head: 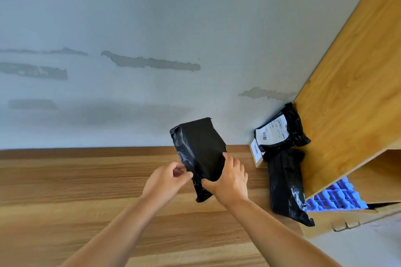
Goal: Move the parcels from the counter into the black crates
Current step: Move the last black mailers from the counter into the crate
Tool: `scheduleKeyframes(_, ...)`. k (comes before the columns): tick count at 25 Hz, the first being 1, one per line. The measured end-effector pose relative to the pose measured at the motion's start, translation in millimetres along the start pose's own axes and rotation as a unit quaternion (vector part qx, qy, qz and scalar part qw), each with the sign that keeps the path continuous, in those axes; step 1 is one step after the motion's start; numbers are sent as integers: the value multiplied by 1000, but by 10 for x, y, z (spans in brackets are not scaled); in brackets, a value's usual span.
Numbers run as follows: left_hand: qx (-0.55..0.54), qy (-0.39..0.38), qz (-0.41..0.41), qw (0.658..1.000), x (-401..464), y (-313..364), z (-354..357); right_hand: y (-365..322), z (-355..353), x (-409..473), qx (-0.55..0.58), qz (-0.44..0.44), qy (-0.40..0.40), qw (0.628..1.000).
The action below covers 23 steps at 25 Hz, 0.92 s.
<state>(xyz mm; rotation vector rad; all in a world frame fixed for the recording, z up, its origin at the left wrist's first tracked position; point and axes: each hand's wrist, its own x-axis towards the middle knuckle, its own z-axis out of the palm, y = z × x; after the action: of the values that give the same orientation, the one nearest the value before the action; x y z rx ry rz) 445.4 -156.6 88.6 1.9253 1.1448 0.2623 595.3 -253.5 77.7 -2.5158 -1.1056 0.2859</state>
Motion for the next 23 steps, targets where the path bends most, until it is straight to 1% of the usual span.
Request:
scheduleKeyframes(4,-92,52,16,994,-38,353,-310,-428,-223,-168,38,-48,98,993)
scheduleKeyframes(7,-199,83,8,976,-90,518,-544,-694,-316,-245,41,-73,178,981)
scheduleKeyframes(8,-225,94,8,970,-101,551,-637,-786,-349,-257,44,-80,198,976)
scheduleKeyframes(10,-270,108,7,957,-119,587,-819,-956,-432,-285,56,-98,213,971)
scheduleKeyframes(12,-308,115,4,945,-132,591,-995,-1080,-529,-302,71,-134,200,968)
scheduleKeyframes(14,-329,130,11,935,-152,581,-1165,-1162,-653,-299,123,-162,155,967)
scheduleKeyframes(15,-338,135,21,931,-172,587,-1250,-1197,-729,-290,167,-166,139,962)
scheduleKeyframes(17,-347,137,50,926,-225,616,-1412,-1270,-898,-238,249,-157,140,946)
scheduleKeyframes(19,-340,138,84,926,-276,648,-1557,-1353,-1058,-149,273,-149,124,942)
scheduleKeyframes(21,-326,139,121,927,-307,671,-1666,-1441,-1182,-80,298,-153,84,939)
scheduleKeyframes(23,-310,145,155,927,-343,709,-1773,-1544,-1332,-102,381,-154,33,911)
